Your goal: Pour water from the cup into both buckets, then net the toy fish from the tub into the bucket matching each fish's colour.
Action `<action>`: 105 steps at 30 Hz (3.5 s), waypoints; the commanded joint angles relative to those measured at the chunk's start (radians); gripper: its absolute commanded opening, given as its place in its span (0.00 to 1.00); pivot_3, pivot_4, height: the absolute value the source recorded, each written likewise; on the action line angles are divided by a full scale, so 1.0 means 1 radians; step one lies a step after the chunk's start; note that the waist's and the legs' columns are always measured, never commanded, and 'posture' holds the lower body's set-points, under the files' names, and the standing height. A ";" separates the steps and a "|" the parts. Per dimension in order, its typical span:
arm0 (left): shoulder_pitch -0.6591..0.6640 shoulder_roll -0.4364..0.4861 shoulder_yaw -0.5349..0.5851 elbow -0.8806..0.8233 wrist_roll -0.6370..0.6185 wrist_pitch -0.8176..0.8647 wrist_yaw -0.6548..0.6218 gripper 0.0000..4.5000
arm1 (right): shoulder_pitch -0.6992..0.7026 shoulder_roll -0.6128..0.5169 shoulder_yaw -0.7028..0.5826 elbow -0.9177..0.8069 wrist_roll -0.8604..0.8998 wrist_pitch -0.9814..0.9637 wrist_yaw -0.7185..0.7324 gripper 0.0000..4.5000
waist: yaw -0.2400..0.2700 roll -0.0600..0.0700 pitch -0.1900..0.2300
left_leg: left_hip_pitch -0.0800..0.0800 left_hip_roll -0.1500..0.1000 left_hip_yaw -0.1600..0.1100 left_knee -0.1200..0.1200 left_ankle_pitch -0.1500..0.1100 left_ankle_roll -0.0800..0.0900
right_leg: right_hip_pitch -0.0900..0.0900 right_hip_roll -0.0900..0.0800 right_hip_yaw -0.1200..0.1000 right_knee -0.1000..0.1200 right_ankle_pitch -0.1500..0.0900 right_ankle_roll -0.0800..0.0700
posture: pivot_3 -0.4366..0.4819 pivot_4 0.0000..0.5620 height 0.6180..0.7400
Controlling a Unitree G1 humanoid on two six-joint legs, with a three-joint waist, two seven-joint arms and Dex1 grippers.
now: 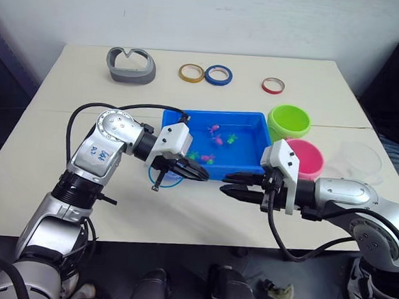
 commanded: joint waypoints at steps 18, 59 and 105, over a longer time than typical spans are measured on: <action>-0.060 0.024 -0.013 -0.018 -0.005 0.111 -0.044 0.33 | -0.007 -0.031 -0.025 -0.045 -0.006 -0.034 0.016 0.00 | 0.000 0.000 0.000 | 0.000 0.000 0.000 0.000 0.000 0.000 | 0.000 0.000 0.000 0.000 0.000 0.000 | 0.48 0.27 0.78; 0.032 0.324 0.273 0.071 -0.018 0.397 0.283 0.99 | -0.097 -0.122 -0.034 0.111 -0.320 -0.164 -0.105 0.00 | -0.003 0.000 0.000 | -0.002 0.000 0.000 0.002 0.000 0.000 | -0.001 0.000 0.002 0.001 0.000 0.000 | 0.48 0.27 0.78; 0.090 0.318 0.264 -0.022 -0.043 0.412 0.296 0.99 | -0.104 -0.138 0.199 0.302 -0.912 -0.545 -0.013 0.00 | -0.003 0.000 0.000 | -0.001 0.000 0.001 0.002 0.001 -0.001 | -0.001 0.000 0.000 0.005 0.000 0.000 | 0.48 0.27 0.78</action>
